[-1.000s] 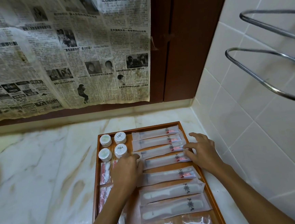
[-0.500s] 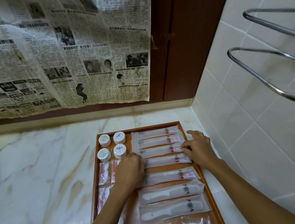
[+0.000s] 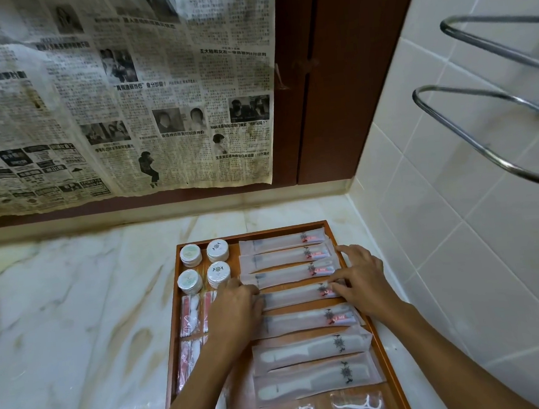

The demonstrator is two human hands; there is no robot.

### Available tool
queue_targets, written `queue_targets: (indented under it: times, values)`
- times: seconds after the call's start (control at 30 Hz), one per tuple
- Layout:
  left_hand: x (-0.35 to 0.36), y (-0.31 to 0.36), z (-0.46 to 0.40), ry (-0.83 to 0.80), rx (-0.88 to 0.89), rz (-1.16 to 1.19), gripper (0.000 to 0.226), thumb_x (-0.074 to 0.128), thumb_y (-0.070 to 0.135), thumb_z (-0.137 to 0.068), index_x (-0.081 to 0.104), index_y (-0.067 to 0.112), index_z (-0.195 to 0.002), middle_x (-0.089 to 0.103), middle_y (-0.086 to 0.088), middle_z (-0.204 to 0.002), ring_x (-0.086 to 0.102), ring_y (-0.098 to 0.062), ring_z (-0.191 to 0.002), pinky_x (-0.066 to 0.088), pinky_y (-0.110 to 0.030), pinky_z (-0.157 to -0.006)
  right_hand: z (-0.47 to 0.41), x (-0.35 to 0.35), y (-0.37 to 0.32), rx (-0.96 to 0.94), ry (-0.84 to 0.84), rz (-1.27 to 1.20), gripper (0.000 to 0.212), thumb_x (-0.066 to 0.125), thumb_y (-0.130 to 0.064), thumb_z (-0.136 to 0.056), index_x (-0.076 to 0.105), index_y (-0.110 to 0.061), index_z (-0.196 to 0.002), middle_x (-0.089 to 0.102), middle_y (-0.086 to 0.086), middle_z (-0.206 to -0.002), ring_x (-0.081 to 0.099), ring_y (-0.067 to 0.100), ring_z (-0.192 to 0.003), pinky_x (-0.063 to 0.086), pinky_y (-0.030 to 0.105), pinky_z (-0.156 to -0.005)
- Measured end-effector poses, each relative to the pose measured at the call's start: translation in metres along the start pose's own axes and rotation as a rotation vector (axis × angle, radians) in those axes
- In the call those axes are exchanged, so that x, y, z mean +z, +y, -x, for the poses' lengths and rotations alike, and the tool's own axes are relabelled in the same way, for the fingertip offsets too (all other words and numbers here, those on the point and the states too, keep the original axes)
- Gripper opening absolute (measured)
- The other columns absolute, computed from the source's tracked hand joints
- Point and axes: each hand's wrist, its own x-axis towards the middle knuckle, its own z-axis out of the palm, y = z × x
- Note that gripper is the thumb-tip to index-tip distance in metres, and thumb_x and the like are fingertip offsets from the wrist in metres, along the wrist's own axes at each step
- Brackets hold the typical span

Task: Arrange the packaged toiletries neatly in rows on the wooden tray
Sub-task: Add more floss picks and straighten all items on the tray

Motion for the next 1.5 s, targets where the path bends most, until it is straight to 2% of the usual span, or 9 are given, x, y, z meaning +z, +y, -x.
queue_targets:
  times: [0.2,0.37,0.53,0.87,0.93,1.07,1.2,1.4,1.5]
  values:
    - [0.000,-0.002,0.000,0.020,0.015,0.013,0.025,0.057,0.036,-0.092,0.074,0.021,-0.103,0.066,-0.004,-0.105,0.056,-0.019,-0.098,0.048,-0.028,-0.076,0.004,-0.003,-0.005,0.014,-0.001,0.006,0.023,0.060,-0.046,-0.091,0.072,-0.036,-0.107,0.034,-0.004,-0.153,0.020,0.017,-0.141,0.015,0.045,-0.115]
    - [-0.002,-0.009,0.015,-0.001,0.006,0.105,0.025,0.056,0.029,-0.091,0.072,0.022,-0.108,0.073,-0.001,-0.101,0.066,-0.015,-0.086,0.053,-0.027,-0.071,0.027,-0.005,-0.002,-0.009,0.047,-0.096,0.012,0.067,-0.040,-0.088,0.076,-0.036,-0.095,0.034,-0.005,-0.153,0.018,0.018,-0.143,0.014,0.046,-0.113]
    - [-0.001,-0.012,0.034,-0.029,-0.021,0.157,0.020,0.059,0.026,-0.090,0.074,0.022,-0.101,0.074,0.004,-0.091,0.066,-0.012,-0.080,0.048,-0.022,-0.061,0.049,0.000,0.005,0.003,-0.039,-0.117,0.011,0.069,-0.044,-0.084,0.074,-0.043,-0.094,0.029,-0.008,-0.155,0.011,0.018,-0.145,0.010,0.047,-0.115]
    - [0.002,-0.012,0.039,-0.057,-0.033,0.204,0.025,0.063,0.030,-0.089,0.070,0.020,-0.110,0.073,0.001,-0.095,0.066,-0.013,-0.082,0.054,-0.028,-0.069,0.049,0.007,0.008,0.072,-0.021,-0.133,0.017,0.069,-0.037,-0.087,0.075,-0.034,-0.102,0.036,-0.003,-0.152,0.024,0.020,-0.142,0.023,0.047,-0.114]
    - [0.001,-0.012,0.040,-0.059,-0.035,0.209,0.025,0.063,0.030,-0.089,0.070,0.020,-0.110,0.073,0.001,-0.095,0.066,-0.013,-0.083,0.054,-0.029,-0.070,0.051,0.008,0.010,0.083,-0.028,-0.185,0.021,0.067,-0.037,-0.088,0.073,-0.032,-0.107,0.036,-0.005,-0.151,0.031,0.017,-0.138,0.031,0.039,-0.110]
    - [0.001,-0.011,0.041,-0.049,-0.029,0.210,0.024,0.063,0.029,-0.088,0.070,0.019,-0.110,0.073,0.001,-0.094,0.065,-0.013,-0.082,0.052,-0.026,-0.067,0.060,0.007,0.015,0.108,-0.020,-0.290,0.028,0.065,-0.038,-0.090,0.068,-0.031,-0.117,0.040,-0.021,-0.131,0.049,-0.001,-0.110,0.036,0.002,-0.082]
    - [0.000,-0.010,0.041,-0.055,-0.032,0.221,0.024,0.063,0.027,-0.088,0.071,0.018,-0.109,0.073,0.000,-0.093,0.065,-0.013,-0.080,0.053,-0.027,-0.068,0.066,0.006,0.018,0.130,-0.047,-0.395,0.025,0.070,-0.030,-0.087,0.069,-0.031,-0.112,0.054,-0.017,-0.107,0.057,0.003,-0.097,0.044,0.004,-0.076]
    - [0.002,-0.010,0.040,-0.043,-0.037,0.240,0.021,0.065,0.024,-0.087,0.072,0.016,-0.105,0.073,-0.001,-0.090,0.065,-0.013,-0.077,0.052,-0.025,-0.066,0.066,0.006,0.019,0.170,-0.088,-0.426,0.022,0.075,-0.025,-0.083,0.074,-0.021,-0.105,0.053,-0.008,-0.109,0.055,0.004,-0.101,0.046,0.012,-0.082]
    - [0.002,-0.009,0.039,-0.046,-0.039,0.247,0.020,0.064,0.023,-0.088,0.073,0.014,-0.104,0.073,-0.001,-0.089,0.065,-0.013,-0.077,0.054,-0.028,-0.069,0.064,0.006,0.017,0.187,-0.071,-0.429,0.020,0.075,-0.024,-0.083,0.074,-0.022,-0.103,0.053,-0.008,-0.106,0.055,0.004,-0.098,0.045,0.010,-0.077]
